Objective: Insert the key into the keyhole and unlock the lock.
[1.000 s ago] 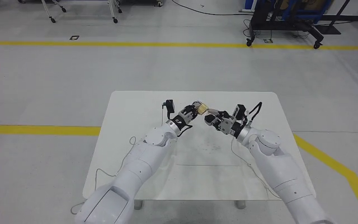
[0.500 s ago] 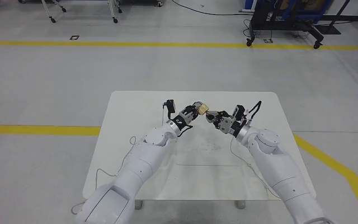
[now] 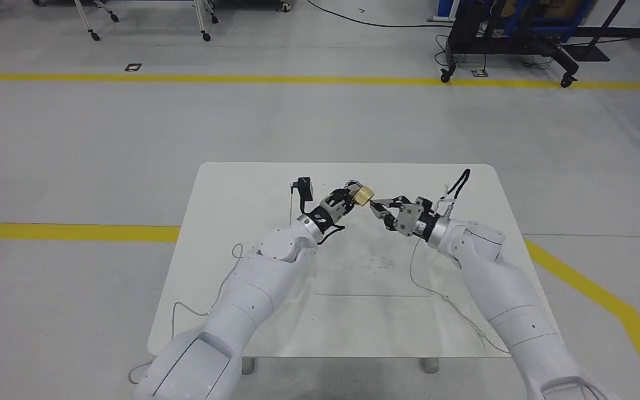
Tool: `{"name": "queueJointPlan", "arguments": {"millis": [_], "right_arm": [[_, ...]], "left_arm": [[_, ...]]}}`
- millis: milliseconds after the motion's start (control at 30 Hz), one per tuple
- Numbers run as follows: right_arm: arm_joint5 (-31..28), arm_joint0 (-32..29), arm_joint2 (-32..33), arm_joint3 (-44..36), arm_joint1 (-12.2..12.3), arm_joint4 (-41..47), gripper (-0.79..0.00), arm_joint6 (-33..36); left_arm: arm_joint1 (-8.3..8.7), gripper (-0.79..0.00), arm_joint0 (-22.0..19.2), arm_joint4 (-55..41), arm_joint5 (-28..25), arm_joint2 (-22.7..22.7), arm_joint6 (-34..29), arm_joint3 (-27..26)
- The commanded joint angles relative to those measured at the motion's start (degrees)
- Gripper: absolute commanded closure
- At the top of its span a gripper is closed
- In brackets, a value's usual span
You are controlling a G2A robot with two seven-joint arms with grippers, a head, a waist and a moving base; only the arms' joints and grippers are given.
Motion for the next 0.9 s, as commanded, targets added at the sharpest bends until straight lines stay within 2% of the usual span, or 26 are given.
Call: {"name": "queueJointPlan", "arguments": {"millis": [0,400,700,767,800,867], "right_arm": [[1.8,0.3,0.2,0.6,0.0,1.4,0.000,-0.2],[6.6,0.7,1.5,1.9,0.2,4.6,0.000,0.7],[7.6,0.3,2.2,1.5,0.6,4.4,-0.006,1.8],[7.3,0.1,2.4,1.2,0.7,4.3,-0.194,1.7],[7.0,0.0,2.5,1.0,0.7,4.2,-0.262,1.6],[6.5,-0.2,2.8,0.7,0.8,4.1,-0.299,1.3]], "left_arm": [[-0.02,0.000,0.4,1.0,-2.1,0.0,1.3,-0.2],[-0.19,0.000,1.4,6.3,-6.5,0.3,6.0,-0.8],[-0.30,0.000,1.6,7.7,-6.4,0.0,6.7,-1.2],[-0.29,0.000,1.6,7.7,-6.0,-0.2,6.3,-1.2],[-0.28,0.000,1.5,7.7,-6.0,-0.3,6.2,-1.2],[-0.25,0.000,1.5,7.7,-5.9,-0.5,5.8,-1.4]]}}
